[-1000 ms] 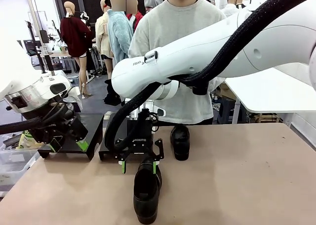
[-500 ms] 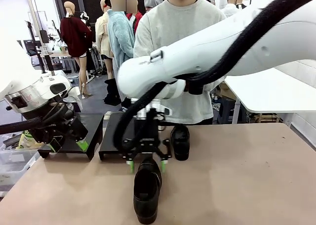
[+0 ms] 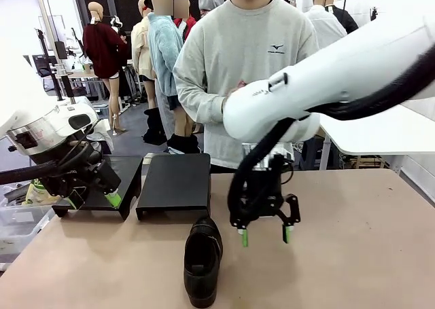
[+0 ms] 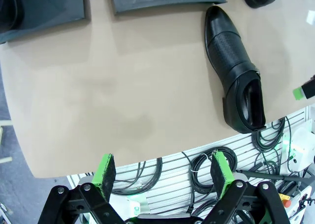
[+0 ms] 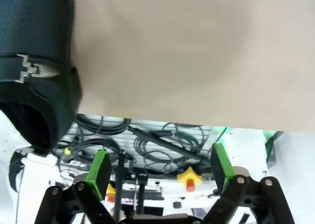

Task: Organize the shoes by placing them on the stand.
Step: Place the Shoe from the middle of the table onto the Shoes Stand.

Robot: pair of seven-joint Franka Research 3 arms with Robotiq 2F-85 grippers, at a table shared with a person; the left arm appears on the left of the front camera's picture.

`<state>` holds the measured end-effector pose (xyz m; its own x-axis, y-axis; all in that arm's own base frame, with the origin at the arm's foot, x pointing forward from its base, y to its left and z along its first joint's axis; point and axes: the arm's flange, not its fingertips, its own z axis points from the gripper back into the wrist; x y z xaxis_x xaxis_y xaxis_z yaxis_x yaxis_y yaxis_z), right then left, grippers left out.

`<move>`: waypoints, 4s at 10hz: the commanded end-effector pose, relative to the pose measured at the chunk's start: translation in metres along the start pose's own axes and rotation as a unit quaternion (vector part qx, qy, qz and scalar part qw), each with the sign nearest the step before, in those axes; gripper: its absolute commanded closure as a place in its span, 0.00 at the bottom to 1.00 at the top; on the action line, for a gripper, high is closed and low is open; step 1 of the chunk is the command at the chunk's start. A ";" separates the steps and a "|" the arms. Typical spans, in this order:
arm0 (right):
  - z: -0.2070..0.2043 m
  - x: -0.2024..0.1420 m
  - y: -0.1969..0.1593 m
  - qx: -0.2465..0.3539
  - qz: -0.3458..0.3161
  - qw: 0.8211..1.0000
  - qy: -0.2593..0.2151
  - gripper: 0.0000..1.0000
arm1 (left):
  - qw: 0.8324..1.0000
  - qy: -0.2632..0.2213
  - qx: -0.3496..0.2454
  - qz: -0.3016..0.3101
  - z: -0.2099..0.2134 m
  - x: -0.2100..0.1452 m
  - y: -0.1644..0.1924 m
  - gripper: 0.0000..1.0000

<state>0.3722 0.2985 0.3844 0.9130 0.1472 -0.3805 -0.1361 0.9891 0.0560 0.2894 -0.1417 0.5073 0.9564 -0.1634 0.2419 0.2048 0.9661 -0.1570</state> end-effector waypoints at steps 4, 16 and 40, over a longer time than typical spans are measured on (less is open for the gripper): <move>-0.036 -0.085 -0.098 -0.007 -0.012 0.996 -0.083 0.00 | 1.000 0.002 0.005 -0.008 0.001 0.000 0.004 0.00; -0.004 -0.116 -0.293 -0.024 -0.063 0.977 -0.202 0.00 | 1.000 0.002 0.005 -0.008 0.001 0.000 0.004 0.00; 0.048 -0.098 -0.304 -0.022 -0.081 0.978 -0.191 0.00 | 0.977 0.039 0.051 0.203 -0.158 -0.027 -0.164 0.00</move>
<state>0.3422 -0.0174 0.4501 1.0000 -0.0075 -0.0012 0.0074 0.9998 -0.0168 0.2573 -0.3182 0.3798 0.9762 0.2046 0.0723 -0.1942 0.9725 -0.1287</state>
